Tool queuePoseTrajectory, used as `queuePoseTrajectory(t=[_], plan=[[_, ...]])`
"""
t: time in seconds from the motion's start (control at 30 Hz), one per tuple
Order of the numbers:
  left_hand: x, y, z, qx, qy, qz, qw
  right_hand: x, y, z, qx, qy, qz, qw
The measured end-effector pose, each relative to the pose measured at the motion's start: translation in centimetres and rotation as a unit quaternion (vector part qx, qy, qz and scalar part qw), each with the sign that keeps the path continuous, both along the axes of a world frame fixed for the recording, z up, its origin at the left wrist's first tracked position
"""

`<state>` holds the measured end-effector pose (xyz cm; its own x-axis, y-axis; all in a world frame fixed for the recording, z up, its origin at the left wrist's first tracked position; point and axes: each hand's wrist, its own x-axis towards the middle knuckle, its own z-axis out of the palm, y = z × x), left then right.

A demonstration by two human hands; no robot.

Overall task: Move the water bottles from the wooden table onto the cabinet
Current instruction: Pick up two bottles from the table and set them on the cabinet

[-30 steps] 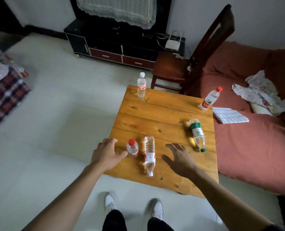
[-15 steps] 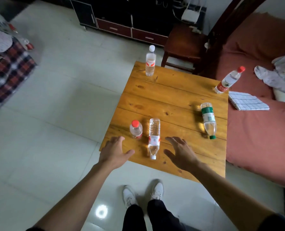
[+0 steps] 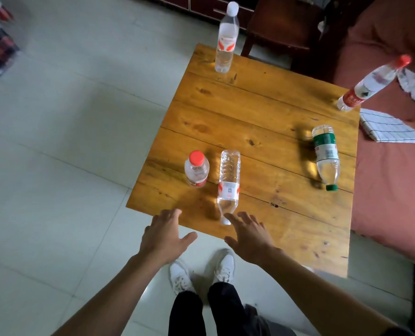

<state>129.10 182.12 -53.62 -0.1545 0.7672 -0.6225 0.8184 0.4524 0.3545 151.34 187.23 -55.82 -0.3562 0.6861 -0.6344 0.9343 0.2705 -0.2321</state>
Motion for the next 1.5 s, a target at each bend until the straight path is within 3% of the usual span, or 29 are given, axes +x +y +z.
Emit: queuePoseTrajectory(t=[0.23, 0.5, 0.77, 0.97, 1.5], plan=[[-0.6, 0.0, -3.0, 0.007, 0.004, 0.004, 1.000, -1.3, -1.3, -4.1, 0.000, -0.007, 0.013, 1.000], [0.0, 0.9, -3.1, 0.019, 0.001, -0.004, 1.000, -1.5, -1.2, -5.3, 0.051, 0.057, -0.045, 0.996], [-0.6, 2.4, -0.7, 0.034, 0.008, 0.000, 0.999, 0.3, -0.5, -0.2, 0.169, 0.074, -0.052, 0.981], [-1.0, 4.3, 1.9, 0.068, 0.016, -0.009, 0.998, 0.3, 4.3, 4.9, 0.267, 0.096, -0.062, 0.957], [-2.0, 6.1, 2.9, 0.064, 0.041, -0.003, 0.997, 0.2, 13.4, 5.7, 0.226, 0.151, -0.228, 0.935]])
